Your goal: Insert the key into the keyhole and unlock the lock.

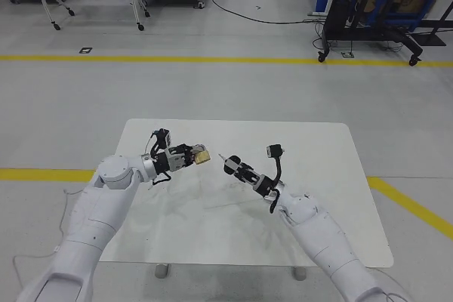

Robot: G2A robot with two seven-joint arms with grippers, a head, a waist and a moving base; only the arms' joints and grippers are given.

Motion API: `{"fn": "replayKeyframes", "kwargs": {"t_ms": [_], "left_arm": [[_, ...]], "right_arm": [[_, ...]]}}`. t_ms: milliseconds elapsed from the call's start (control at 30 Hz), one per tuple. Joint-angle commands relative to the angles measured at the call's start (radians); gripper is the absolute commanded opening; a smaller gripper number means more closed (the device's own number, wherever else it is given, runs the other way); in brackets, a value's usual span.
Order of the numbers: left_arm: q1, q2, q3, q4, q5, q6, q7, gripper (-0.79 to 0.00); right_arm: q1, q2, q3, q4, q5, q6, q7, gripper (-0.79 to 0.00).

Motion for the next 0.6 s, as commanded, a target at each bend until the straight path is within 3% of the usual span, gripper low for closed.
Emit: {"fn": "replayKeyframes", "kwargs": {"t_ms": [0, 300, 433, 567], "left_arm": [[-0.039, -0.013, 0.031, 0.03, -0.004, 0.064, 0.039, -0.785], [-0.054, -0.02, 0.039, 0.042, -0.01, 0.071, 0.065, -0.785], [0.02, -0.016, 0.014, 0.016, -0.018, -0.026, 0.136, -0.785], [0.065, -0.013, 0.009, -0.065, 0.029, -0.132, 0.187, -0.785]], "right_arm": [[-0.041, 0.001, 0.0, -0.058, -0.031, 0.027, -0.044, -0.785], [-0.071, 0.004, 0.003, -0.097, -0.033, 0.036, -0.048, -0.785], [-0.094, 0.002, -0.01, -0.123, 0.051, 0.072, -0.013, -0.785], [-0.101, 0.003, -0.002, -0.137, 0.167, 0.179, 0.037, -0.785]]}}
